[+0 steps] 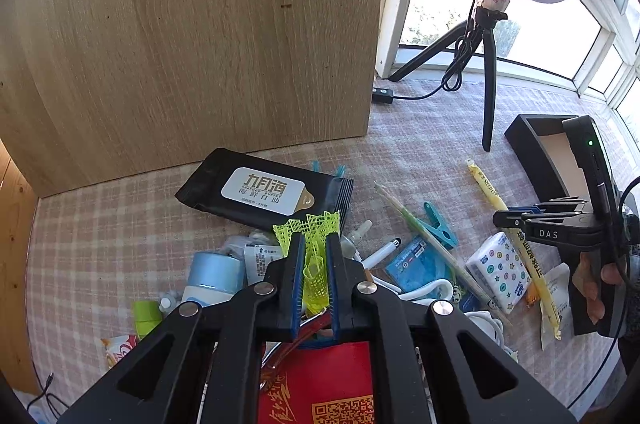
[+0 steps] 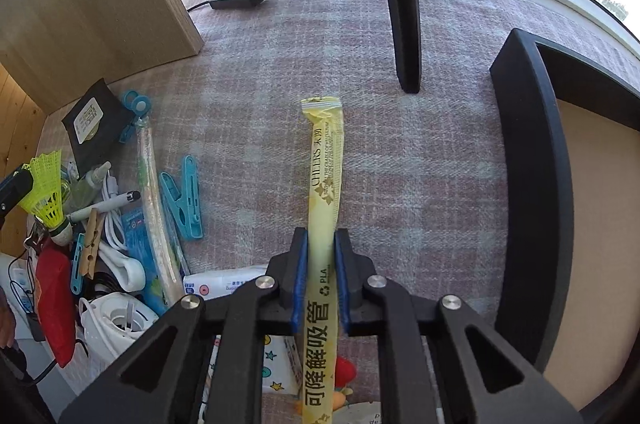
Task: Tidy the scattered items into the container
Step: 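Carry the shuttlecock and straw tube into the black tray and open both grippers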
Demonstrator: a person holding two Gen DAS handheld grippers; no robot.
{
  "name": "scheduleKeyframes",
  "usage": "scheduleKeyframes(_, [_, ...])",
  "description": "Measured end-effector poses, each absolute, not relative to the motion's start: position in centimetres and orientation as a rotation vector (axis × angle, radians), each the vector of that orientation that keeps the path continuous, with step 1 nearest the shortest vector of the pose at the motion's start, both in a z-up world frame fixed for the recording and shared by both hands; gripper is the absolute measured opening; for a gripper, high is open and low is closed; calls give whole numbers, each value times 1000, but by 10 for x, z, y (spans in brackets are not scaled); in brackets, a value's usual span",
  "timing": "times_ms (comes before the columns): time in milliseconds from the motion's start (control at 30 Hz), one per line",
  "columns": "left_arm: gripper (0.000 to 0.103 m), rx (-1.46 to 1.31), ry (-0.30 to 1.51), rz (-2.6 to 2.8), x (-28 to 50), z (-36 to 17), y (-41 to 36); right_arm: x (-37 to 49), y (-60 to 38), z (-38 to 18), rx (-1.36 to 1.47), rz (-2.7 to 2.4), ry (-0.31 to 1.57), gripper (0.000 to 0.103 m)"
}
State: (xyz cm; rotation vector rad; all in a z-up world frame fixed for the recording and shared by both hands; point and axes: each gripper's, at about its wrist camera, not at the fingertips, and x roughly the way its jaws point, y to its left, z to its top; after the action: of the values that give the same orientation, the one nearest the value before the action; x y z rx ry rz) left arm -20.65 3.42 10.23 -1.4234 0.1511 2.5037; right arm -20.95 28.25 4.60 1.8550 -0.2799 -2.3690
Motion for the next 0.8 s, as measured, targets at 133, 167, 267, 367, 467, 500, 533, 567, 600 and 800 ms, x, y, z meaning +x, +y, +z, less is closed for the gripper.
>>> scheduleKeyframes(133, [9,-1398,130,2517,-203,111,32,-200,292,63,1775,-2425,-336,11])
scheduleKeyframes(167, [9,-1389,122,2520,-201,115,31,-197,296,69,1747,-2433,-370,11])
scheduleKeyframes(267, [8,-1351,105,2528,-194,127,31,-185,304,94,1659,-2479,-403,11])
scheduleKeyframes(367, [7,-1300,87,2529,-186,143,37,-171,314,125,1569,-2511,-434,11])
scheduleKeyframes(467, [7,-1238,108,2525,-176,160,50,-170,326,147,1505,-2549,-475,11])
scheduleKeyframes(500, [7,-1224,105,2521,-173,165,55,-168,331,152,1484,-2562,-490,11])
scheduleKeyframes(533, [7,-1209,101,2510,-171,169,60,-163,336,158,1465,-2575,-497,11])
scheduleKeyframes(567, [7,-1194,104,2500,-167,173,66,-158,341,164,1447,-2591,-501,11])
scheduleKeyframes(600, [7,-1178,110,2492,-163,177,73,-151,348,169,1430,-2609,-501,11])
scheduleKeyframes(800, [7,-1094,129,2384,-134,195,129,-104,403,190,1430,-2757,-427,11])
